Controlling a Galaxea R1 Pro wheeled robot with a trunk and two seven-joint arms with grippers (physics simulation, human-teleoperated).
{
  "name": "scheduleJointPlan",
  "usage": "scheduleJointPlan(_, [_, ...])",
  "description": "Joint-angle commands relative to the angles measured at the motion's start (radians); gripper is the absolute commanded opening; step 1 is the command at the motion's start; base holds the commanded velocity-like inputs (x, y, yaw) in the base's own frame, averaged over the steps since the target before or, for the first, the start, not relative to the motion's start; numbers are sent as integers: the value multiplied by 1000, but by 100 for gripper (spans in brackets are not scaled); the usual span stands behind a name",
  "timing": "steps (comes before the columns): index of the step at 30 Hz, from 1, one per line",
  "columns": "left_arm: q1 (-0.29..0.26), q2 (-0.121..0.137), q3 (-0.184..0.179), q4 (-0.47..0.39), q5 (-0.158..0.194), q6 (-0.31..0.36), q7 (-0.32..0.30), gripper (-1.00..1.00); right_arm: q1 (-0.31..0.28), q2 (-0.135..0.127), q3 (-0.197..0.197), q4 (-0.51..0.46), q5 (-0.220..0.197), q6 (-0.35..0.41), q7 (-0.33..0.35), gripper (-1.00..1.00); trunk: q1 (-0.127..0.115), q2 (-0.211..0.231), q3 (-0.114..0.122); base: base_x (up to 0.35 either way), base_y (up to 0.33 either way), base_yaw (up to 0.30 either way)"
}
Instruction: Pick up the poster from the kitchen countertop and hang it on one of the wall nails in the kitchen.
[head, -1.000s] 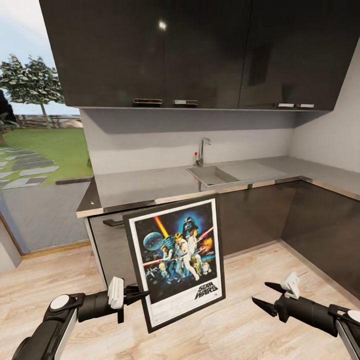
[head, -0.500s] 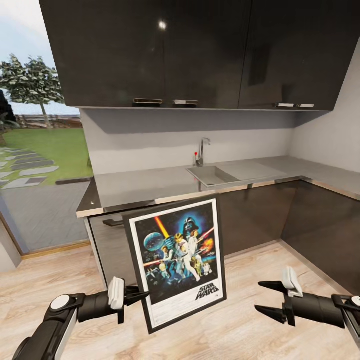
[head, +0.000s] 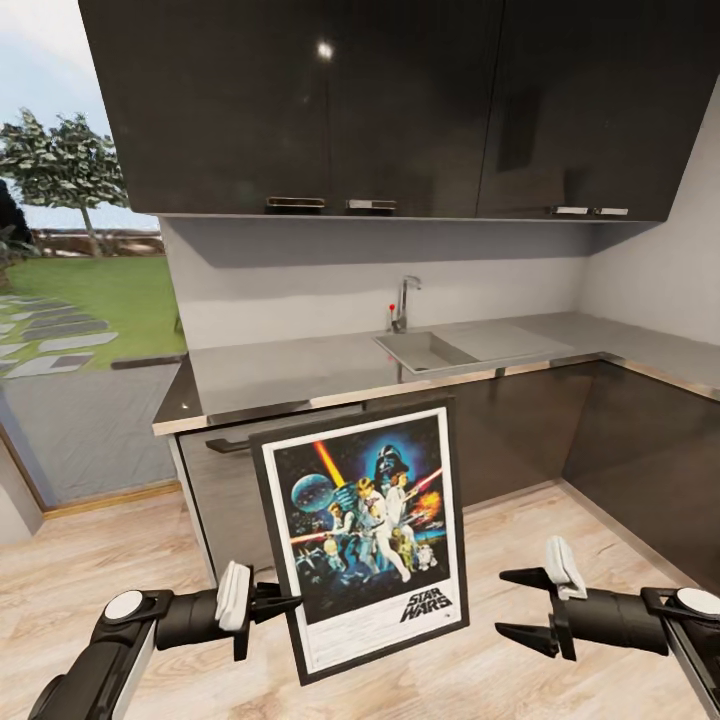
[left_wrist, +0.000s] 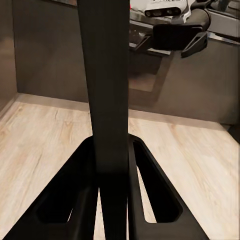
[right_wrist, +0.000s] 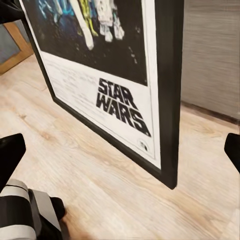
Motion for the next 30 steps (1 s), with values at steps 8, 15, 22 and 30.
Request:
scheduleJointPlan(8, [-1,0,1,-2,-1,3,-7,-100,-1,1,13,1,1,9,5,100,0,-1,-1,0,0,0])
scheduleJointPlan(15, [-1,0,0,-3,-1,2,-7,-100,-1,1,15,14,1,8,5,100,0,-1,-1,0,0,0])
scheduleJointPlan(22, [-1,0,1,-3,0,1,-7,-100,-1,-2,13,20,-7,9,5,100,0,-1,-1,0,0,0])
scheduleJointPlan(30, [-1,0,1,-7,1,1,-7,-100,-52,-5,11,60,-10,13,12,100,0,-1,-1,0,0,0])
